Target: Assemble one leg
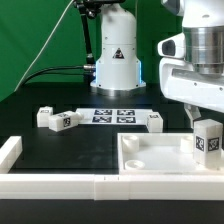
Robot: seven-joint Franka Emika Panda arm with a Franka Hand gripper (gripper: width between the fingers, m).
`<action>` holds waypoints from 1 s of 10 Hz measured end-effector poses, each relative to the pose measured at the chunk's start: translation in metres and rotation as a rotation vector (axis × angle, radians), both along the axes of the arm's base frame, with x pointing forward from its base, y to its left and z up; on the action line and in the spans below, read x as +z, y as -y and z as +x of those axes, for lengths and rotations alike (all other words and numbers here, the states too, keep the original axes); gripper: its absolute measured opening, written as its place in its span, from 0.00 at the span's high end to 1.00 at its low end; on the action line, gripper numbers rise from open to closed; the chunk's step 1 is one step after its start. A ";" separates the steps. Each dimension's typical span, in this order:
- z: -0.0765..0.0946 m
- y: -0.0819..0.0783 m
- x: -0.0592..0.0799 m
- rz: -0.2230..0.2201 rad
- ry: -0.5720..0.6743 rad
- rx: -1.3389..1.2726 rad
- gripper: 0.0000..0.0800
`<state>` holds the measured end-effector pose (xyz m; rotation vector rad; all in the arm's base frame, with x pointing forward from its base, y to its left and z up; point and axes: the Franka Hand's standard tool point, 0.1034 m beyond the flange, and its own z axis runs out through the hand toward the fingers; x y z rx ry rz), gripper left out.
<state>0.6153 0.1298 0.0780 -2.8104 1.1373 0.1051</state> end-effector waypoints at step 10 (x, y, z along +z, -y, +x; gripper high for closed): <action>0.002 0.017 -0.003 -0.029 0.108 1.076 0.19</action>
Offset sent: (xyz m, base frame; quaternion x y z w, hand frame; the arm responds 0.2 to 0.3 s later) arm -0.0008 -0.0096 -0.0012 -0.0226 0.0576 -0.3534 0.9334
